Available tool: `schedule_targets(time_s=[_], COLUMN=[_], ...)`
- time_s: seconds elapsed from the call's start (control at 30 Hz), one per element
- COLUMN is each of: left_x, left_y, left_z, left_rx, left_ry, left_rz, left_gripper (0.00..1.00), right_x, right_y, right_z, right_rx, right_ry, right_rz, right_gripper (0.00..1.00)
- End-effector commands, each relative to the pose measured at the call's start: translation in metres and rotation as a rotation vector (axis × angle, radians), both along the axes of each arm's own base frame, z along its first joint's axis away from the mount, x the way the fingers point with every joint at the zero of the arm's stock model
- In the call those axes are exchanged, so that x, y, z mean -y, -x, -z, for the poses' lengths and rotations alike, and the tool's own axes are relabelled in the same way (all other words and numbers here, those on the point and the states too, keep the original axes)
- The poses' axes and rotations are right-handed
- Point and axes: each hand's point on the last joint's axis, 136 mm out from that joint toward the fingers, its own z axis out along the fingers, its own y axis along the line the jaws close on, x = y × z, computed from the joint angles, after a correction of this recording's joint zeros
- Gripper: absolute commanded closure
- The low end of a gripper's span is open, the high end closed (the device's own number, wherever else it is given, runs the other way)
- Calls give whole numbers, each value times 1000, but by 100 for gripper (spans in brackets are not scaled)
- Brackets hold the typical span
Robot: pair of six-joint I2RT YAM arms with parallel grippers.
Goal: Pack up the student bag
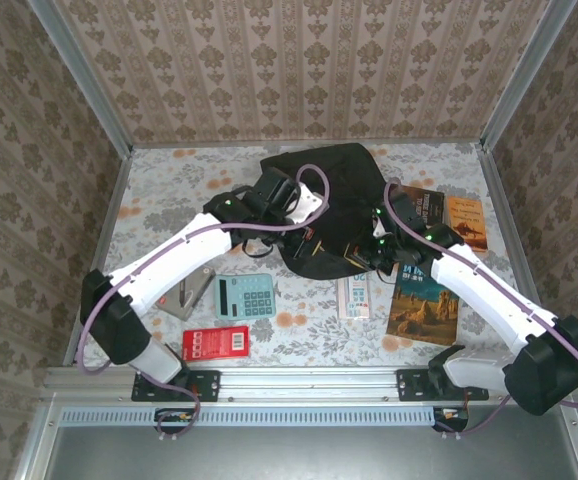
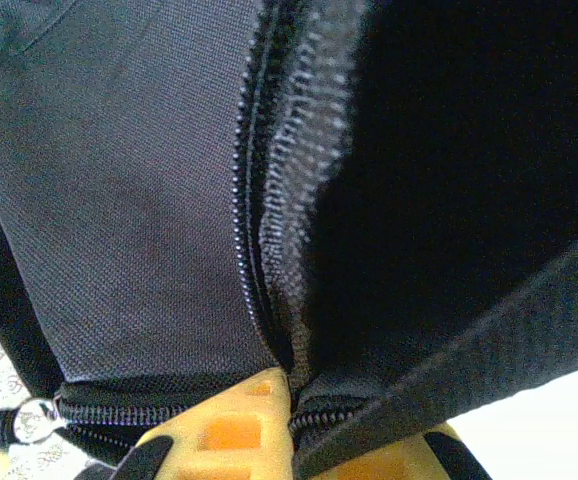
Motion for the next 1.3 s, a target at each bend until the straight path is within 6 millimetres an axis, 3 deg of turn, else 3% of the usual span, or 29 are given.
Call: schedule_targets(time_s=[0.0, 0.07, 0.13, 0.2, 0.27, 0.43, 0.63, 0.73, 0.87, 0.97, 1.13, 1.27], left_x=[2, 4, 7, 11, 16, 27, 45, 53, 57, 58, 56, 57], left_y=[-18, -23, -24, -21, -15, 0, 34, 49, 53, 51, 46, 44], left_z=[-14, -12, -11, -11, -10, -3, 3, 6, 15, 17, 13, 13], left_rx=[19, -3, -24, -48, -77, -162, -319, -370, -390, -378, -335, -324], left_ry=[26, 31, 41, 60, 82, 121, 174, 175, 161, 160, 157, 154], left_rz=[-35, -42, -38, -23, -1, 49, 156, 205, 210, 201, 184, 175], left_gripper=[100, 100, 100, 100, 100, 100, 100, 100, 100, 100, 100, 100], right_x=[-6, -7, -8, -8, -8, -8, 6, 30, 50, 48, 43, 38], right_y=[12, 15, 17, 18, 15, 6, 10, 19, 23, 19, 16, 9], right_z=[5, 7, 9, 7, 1, -13, -6, -6, -1, 8, 25, 23], right_rx=[-15, -20, -24, -17, -9, -22, -160, -146, -129, -146, -200, -182], right_ry=[20, 33, 46, 47, 24, -81, -284, -231, -214, -237, -218, -240], right_rz=[-87, -111, -133, -140, -118, -5, 265, 369, 462, 477, 475, 472], right_gripper=[95, 93, 85, 61, 48, 37, 33, 31, 25, 35, 38, 55])
